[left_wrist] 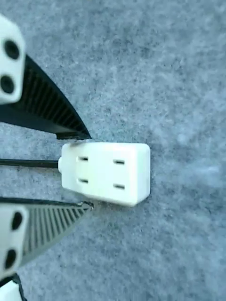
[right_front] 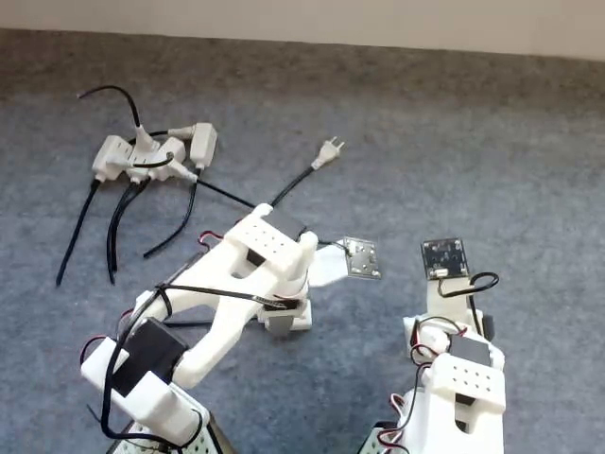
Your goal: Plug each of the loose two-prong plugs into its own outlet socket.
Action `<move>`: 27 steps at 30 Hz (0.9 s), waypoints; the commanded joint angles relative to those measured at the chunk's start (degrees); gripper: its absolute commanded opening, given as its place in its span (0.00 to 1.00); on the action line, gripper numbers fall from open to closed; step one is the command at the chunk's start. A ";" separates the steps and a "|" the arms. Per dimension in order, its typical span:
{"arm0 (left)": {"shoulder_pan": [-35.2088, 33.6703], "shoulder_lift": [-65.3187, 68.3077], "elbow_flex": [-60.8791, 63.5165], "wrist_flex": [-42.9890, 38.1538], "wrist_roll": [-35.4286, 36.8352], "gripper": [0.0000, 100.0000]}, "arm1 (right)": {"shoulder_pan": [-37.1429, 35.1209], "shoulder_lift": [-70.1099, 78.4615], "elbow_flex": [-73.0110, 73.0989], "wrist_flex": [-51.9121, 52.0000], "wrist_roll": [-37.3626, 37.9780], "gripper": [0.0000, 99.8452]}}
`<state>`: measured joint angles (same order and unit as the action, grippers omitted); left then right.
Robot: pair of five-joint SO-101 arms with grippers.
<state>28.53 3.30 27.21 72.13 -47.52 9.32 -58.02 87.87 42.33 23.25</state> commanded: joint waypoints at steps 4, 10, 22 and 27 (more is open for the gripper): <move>-7.34 -0.75 -6.73 3.25 -1.93 0.19 | -0.57 -0.40 0.13 -0.66 0.53 0.37; -20.97 -0.57 -20.97 7.65 2.55 0.15 | -0.57 0.04 -0.22 -0.57 0.53 0.37; -24.40 0.04 -20.26 7.91 4.22 0.11 | -2.33 0.04 -0.92 -0.48 0.26 0.37; -20.88 2.51 -15.34 -5.01 4.84 0.11 | -2.33 0.04 -0.40 -0.48 0.44 0.37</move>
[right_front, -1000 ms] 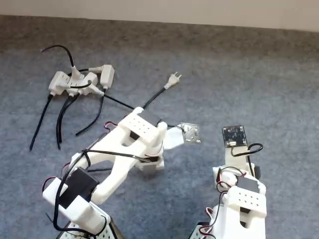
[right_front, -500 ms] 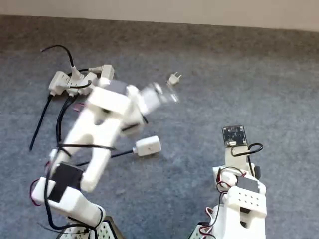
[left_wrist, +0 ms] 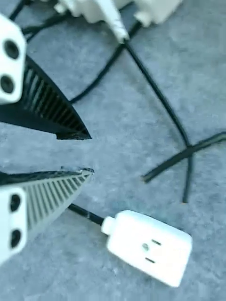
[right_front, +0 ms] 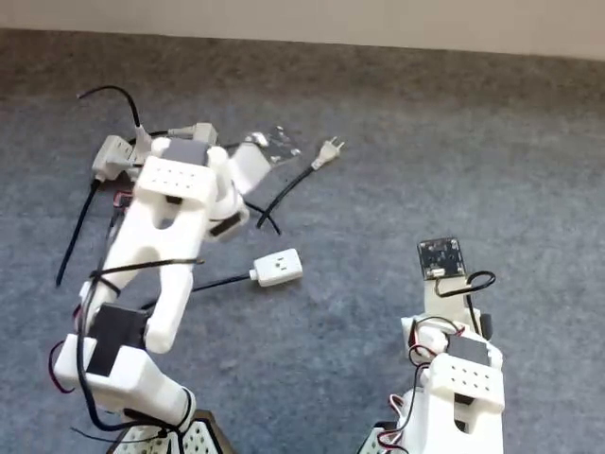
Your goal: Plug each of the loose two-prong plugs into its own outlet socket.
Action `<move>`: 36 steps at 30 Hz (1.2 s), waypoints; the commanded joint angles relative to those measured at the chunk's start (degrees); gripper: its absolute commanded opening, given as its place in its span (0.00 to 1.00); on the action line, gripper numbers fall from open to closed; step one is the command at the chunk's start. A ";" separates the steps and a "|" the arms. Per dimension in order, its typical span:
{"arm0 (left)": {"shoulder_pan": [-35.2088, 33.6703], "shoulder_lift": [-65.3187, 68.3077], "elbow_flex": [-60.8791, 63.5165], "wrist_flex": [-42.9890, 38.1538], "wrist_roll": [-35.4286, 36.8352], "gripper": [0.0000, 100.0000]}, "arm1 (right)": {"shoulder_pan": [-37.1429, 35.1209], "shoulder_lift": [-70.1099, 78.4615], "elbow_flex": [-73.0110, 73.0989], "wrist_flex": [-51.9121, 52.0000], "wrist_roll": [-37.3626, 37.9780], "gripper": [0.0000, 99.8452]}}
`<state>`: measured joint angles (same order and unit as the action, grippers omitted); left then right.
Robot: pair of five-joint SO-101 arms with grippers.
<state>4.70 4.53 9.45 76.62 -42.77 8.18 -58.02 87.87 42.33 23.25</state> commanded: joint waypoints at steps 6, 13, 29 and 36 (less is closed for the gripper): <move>8.22 8.48 4.97 -15.65 2.29 0.11 | -1.19 0.04 -0.40 -0.66 0.44 0.37; 15.43 9.36 5.49 -6.33 2.37 0.11 | -1.19 -0.31 -0.40 -0.66 0.53 0.37; 26.42 -12.97 20.79 5.45 2.46 0.11 | -1.19 -0.31 -0.40 -0.66 0.53 0.37; 22.02 -17.10 25.10 -5.45 2.20 0.11 | -1.19 -0.31 -0.40 -0.66 0.53 0.37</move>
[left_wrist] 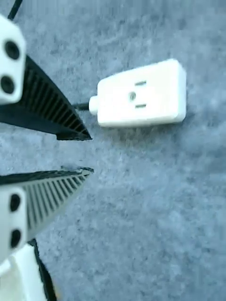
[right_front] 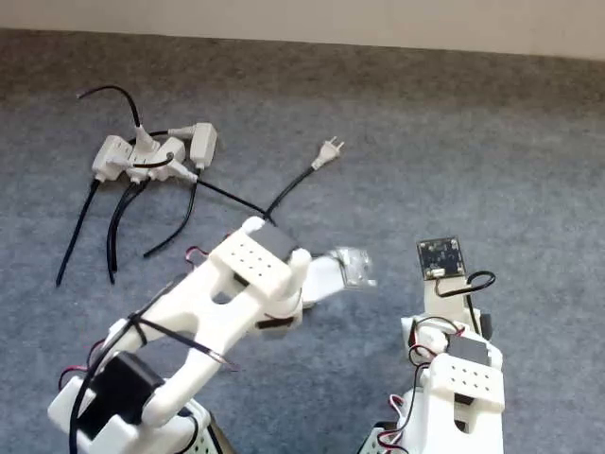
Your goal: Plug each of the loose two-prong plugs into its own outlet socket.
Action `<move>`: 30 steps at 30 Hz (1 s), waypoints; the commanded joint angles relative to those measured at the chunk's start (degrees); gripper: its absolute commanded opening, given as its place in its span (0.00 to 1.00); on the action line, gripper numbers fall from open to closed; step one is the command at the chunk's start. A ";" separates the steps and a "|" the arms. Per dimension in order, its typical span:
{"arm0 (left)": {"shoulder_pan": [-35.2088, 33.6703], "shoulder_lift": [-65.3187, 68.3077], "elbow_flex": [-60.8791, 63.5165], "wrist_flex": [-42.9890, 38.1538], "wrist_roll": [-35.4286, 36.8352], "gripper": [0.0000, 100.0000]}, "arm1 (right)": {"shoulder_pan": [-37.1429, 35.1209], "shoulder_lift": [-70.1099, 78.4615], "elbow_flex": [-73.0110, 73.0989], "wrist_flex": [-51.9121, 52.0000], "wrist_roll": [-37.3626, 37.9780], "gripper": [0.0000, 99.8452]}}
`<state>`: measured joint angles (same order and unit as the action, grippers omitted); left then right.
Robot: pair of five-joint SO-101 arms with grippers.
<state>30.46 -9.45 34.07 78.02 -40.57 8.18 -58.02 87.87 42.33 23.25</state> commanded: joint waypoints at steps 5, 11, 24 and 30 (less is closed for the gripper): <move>-3.91 -0.22 4.70 -13.89 0.00 0.11 | -1.19 -0.31 -0.40 -0.66 0.62 0.37; -3.30 7.25 7.87 -25.49 -0.09 0.11 | -1.19 -0.31 -0.40 -0.66 0.62 0.37; -13.76 21.93 -18.24 -13.19 -2.46 0.11 | -1.27 -0.31 -0.31 -0.66 2.99 0.37; -16.22 16.31 -24.92 -5.63 -4.84 0.11 | -1.27 -0.31 -0.31 -0.66 2.99 0.37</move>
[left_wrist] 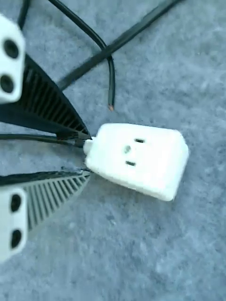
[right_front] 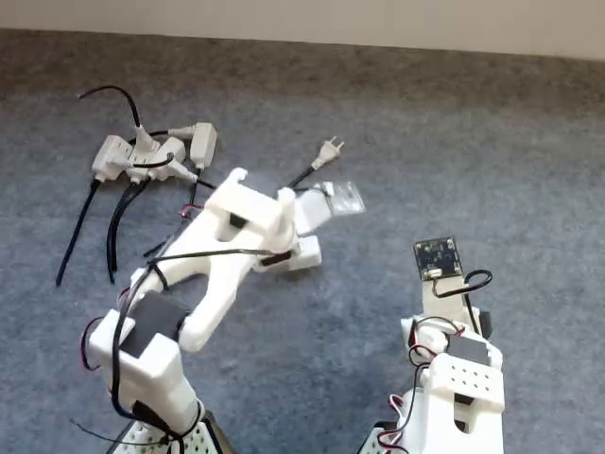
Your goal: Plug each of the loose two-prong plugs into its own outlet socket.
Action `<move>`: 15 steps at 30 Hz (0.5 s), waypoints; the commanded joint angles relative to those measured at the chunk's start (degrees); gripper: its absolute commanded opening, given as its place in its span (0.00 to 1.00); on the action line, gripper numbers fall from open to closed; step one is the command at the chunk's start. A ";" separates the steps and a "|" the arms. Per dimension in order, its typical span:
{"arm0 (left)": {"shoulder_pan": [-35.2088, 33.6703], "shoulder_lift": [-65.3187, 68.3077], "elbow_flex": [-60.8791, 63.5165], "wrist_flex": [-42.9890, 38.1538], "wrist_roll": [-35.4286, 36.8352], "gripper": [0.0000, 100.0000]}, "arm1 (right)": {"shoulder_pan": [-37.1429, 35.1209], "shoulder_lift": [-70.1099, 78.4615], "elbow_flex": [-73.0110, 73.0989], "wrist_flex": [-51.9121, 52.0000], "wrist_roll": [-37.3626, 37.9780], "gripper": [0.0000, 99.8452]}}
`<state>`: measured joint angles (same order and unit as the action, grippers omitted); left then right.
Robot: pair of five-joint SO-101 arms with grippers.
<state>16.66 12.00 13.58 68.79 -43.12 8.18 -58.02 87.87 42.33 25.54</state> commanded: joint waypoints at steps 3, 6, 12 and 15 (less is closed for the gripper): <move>-3.12 -7.52 -4.97 3.08 -2.46 0.11 | -1.27 -0.31 -0.31 -0.66 0.79 0.37; -3.21 -8.04 -4.97 1.23 -2.37 0.11 | -1.27 -0.31 -0.31 -0.66 0.79 0.37; 0.13 -7.96 -4.53 -0.62 -2.29 0.11 | -2.51 -0.13 -0.22 -0.66 0.88 0.37; 3.03 -7.87 -4.35 -0.53 0.09 0.11 | -2.95 -0.13 -0.22 -0.66 0.88 0.37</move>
<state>15.87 6.55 10.59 68.88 -45.23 6.59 -58.02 87.87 42.33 25.71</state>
